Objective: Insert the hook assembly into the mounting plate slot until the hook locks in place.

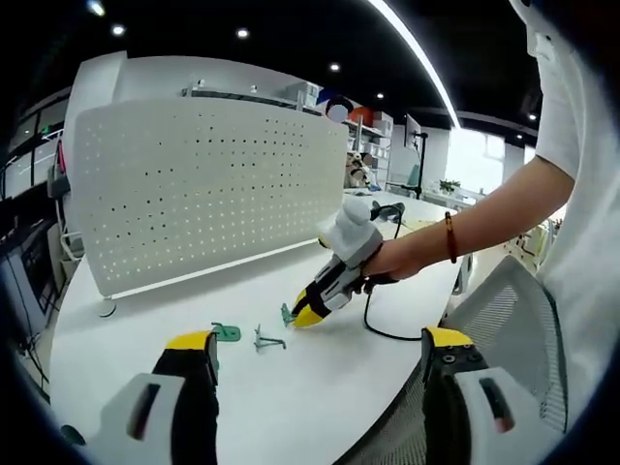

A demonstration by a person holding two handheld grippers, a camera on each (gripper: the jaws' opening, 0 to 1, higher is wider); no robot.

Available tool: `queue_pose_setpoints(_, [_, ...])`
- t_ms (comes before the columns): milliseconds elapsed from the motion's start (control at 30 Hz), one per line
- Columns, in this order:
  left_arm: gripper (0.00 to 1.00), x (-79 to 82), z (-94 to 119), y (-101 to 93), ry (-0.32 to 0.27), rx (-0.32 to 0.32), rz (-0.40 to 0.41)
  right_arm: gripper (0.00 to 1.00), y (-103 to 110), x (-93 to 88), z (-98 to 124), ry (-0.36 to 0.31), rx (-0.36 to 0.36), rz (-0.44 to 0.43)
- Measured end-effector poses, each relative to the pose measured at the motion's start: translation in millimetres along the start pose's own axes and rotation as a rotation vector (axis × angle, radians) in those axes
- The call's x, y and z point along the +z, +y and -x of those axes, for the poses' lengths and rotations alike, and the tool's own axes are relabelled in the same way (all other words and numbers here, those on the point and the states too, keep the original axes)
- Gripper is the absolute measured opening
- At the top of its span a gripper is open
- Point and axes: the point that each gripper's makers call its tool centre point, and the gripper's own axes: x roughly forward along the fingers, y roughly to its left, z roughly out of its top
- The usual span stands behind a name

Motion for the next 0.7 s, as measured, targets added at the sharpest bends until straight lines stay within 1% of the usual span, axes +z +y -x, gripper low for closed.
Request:
queue_pose_setpoints(100, [0.89, 0.7, 0, 0.5, -0.003, 0.001, 0.001, 0.08, -2, 0.0, -1, -0.007, -0.014, -0.005])
queue_pose_setpoints(200, [0.88, 0.7, 0, 1.0, -0.005, 0.003, 0.005, 0.05, -1, 1.8, -3, -0.023, -0.012, -0.034])
queue_pose_setpoints(300, [0.88, 0.6, 0, 1.3, -0.004, 0.005, 0.004, 0.02, 0, 2.2, -3, -0.020, -0.015, -0.035])
queue_pose_setpoints(433, [0.88, 2.0, 1, 1.3, -0.013, 0.008, 0.008, 0.02, 2, 2.7, -3, -0.022, -0.015, -0.037])
queue_pose_setpoints(533, [0.88, 2.5, 1, 1.3, -0.013, 0.009, 0.007, 0.01, 3, 2.3, -1, -0.024, -0.021, -0.063])
queue_pose_setpoints(600, [0.88, 2.9, 2, 1.0, -0.014, 0.008, 0.006, 0.01, 5, 6.4, 1, -0.054, -0.015, -0.099])
queue_pose_setpoints(700, [0.88, 3.7, 2, 0.0, -0.016, 0.006, 0.005, 0.01, 5, 11.1, 5, -0.083, -0.012, -0.143])
